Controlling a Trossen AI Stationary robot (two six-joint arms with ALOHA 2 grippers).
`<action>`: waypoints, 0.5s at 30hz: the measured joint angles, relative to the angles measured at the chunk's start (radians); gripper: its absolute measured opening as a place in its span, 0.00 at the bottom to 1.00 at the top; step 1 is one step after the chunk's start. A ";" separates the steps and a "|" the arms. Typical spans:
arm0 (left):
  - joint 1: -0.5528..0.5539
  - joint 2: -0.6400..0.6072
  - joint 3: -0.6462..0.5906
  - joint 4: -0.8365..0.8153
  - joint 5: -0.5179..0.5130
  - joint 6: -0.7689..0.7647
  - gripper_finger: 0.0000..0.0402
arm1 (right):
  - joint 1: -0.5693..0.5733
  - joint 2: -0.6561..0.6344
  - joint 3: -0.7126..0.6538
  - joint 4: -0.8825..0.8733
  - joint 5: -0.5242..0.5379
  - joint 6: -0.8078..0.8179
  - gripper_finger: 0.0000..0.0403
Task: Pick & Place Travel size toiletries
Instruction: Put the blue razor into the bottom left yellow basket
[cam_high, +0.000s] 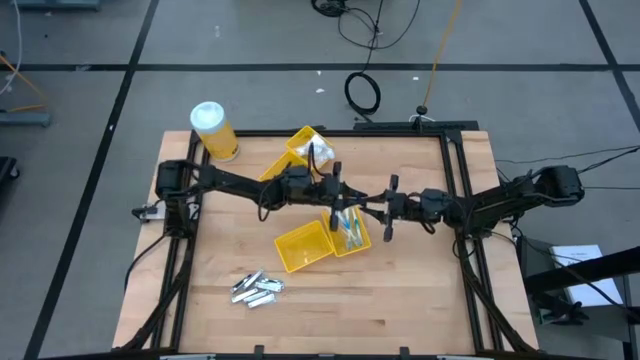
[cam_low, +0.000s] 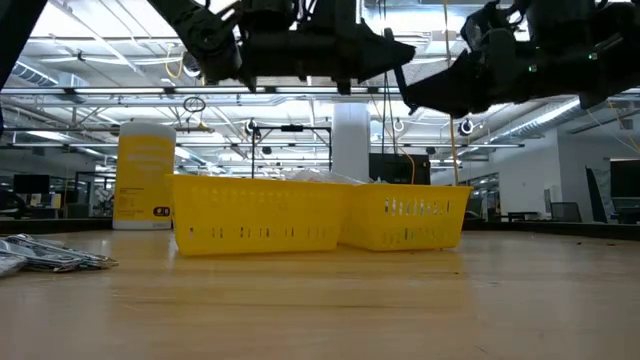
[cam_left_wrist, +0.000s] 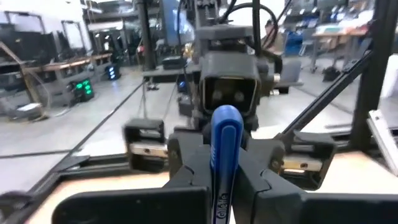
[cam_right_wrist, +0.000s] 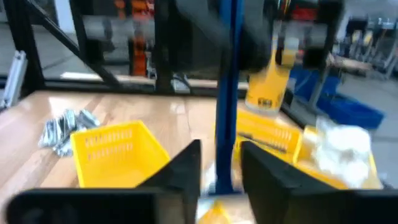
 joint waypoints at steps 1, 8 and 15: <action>0.002 -0.021 0.000 -0.040 -0.018 0.014 0.03 | 0.000 0.000 0.000 -0.010 0.002 0.014 0.30; 0.010 -0.254 0.000 -0.510 -0.393 0.099 0.03 | 0.000 -0.008 -0.001 -0.048 -0.001 0.081 0.55; 0.115 -0.426 0.001 -1.146 -0.717 -0.159 0.03 | -0.001 -0.018 -0.001 -0.072 -0.001 0.078 0.63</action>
